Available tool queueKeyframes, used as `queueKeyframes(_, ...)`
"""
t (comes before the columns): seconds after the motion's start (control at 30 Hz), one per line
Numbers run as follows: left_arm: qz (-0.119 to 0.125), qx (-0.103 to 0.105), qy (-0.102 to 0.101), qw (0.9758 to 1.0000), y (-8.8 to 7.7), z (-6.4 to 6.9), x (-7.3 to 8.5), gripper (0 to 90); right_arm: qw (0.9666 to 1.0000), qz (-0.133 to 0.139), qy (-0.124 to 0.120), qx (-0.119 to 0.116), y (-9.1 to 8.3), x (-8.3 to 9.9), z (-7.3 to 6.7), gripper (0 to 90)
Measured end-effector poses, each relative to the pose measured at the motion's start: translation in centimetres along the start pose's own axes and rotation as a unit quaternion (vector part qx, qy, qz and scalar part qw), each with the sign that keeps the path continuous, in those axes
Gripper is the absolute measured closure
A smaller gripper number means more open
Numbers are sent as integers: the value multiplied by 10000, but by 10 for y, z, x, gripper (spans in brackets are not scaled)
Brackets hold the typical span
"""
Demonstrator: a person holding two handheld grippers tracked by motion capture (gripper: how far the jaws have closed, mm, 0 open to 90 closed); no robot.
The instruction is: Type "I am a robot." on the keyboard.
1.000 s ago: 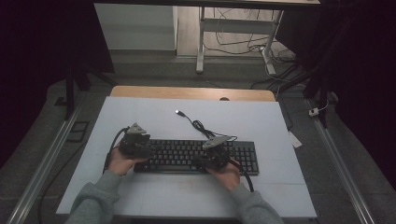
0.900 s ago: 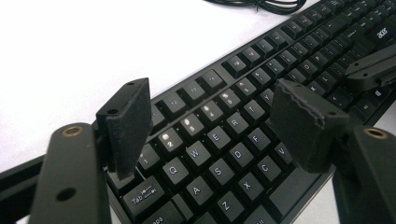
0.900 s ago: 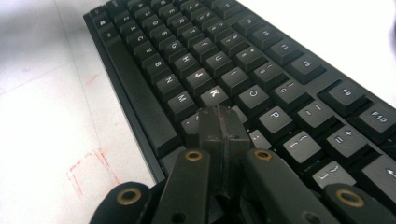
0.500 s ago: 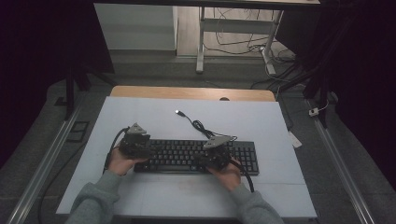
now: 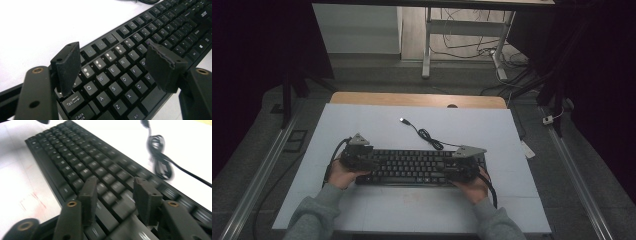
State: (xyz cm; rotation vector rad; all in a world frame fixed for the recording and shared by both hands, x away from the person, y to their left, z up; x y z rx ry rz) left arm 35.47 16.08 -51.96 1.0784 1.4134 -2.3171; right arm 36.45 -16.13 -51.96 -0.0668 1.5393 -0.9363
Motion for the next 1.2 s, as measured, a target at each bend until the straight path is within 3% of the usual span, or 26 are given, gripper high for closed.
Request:
queueKeyframes(0.3, -41, 26, -16, 10000, -6, 4, 13, 278, 9992, 51, 197, 347, -39, 28, 18, 465)
queueKeyframes(0.77, 37, 100, -32, 9999, -33, 10, 49, 277, 9969, 42, 269, 739, -98, 73, 27, 449)
queueKeyframes(0.97, 27, 136, 3, 9999, -37, 12, 57, 277, 9966, 25, 313, 761, -106, 83, 30, 449)
queueKeyframes(1.2, 33, 129, 5, 9999, -37, 11, 58, 276, 9972, 27, 235, 706, -105, 81, 29, 449)
Point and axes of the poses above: each handheld gripper's, and its own axes: y roughly forward along the jaws, x roughly out of its underside, z roughly to its right, the point moved 4 cm from there along y, roughly forward along the jaws, and after that the axes turned 10 degrees about -y, right-handed, at the moved point
